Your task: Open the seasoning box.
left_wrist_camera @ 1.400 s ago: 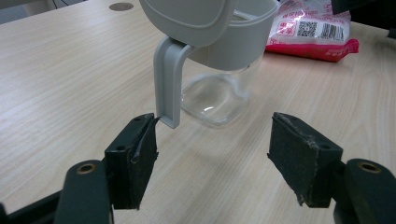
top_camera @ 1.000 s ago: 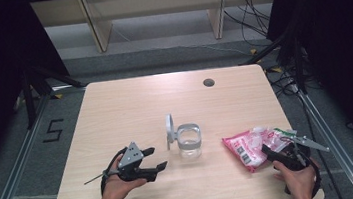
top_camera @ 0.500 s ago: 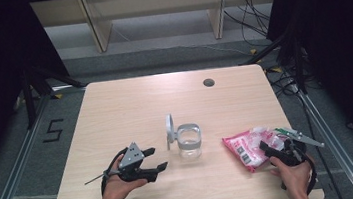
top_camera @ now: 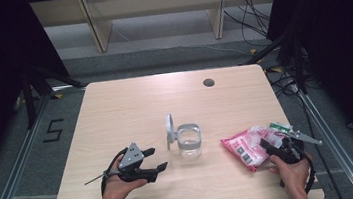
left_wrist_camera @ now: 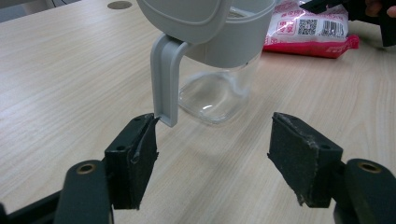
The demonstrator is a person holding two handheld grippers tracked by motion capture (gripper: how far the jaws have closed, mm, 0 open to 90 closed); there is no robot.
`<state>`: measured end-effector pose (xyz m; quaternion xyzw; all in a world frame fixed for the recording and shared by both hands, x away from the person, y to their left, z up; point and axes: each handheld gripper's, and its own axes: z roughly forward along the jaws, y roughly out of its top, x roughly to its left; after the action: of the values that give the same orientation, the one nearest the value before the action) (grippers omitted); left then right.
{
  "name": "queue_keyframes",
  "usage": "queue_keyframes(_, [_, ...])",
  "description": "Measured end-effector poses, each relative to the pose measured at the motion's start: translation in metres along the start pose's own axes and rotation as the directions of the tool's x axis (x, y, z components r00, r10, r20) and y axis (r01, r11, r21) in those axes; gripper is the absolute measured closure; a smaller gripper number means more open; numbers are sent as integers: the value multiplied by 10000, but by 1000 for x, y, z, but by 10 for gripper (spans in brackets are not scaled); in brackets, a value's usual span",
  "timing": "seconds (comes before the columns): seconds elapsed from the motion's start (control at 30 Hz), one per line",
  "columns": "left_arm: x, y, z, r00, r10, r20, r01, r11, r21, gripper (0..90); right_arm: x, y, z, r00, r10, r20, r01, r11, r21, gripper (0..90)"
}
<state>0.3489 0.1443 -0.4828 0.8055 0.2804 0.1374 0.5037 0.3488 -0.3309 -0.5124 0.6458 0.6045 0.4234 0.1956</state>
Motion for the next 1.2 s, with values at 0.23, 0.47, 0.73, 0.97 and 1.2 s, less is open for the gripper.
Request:
queue_keyframes(0.23, [-1,-1,1,10000,-39,6,39,10000,23,316,-4,1,0,9995,-317,-78,316,9993,-183,763])
queue_keyframes(0.47, [-1,0,1,10000,-18,21,18,10000,26,316,2,5,-2,9989,-396,-230,393,9991,-148,886])
queue_keyframes(0.73, [-1,-1,1,10000,-89,-17,89,10000,17,316,6,11,-4,9821,-1881,-113,1875,9814,-421,900])
queue_keyframes(0.97, [-2,-1,1,10000,-61,0,61,10000,22,316,18,16,-10,9772,-2051,-555,1988,9748,-1014,900])
queue_keyframes(1.2, [-3,-1,2,9999,-9,137,8,10000,46,316,32,23,-21,9642,-2460,-987,2261,9577,-1778,900])
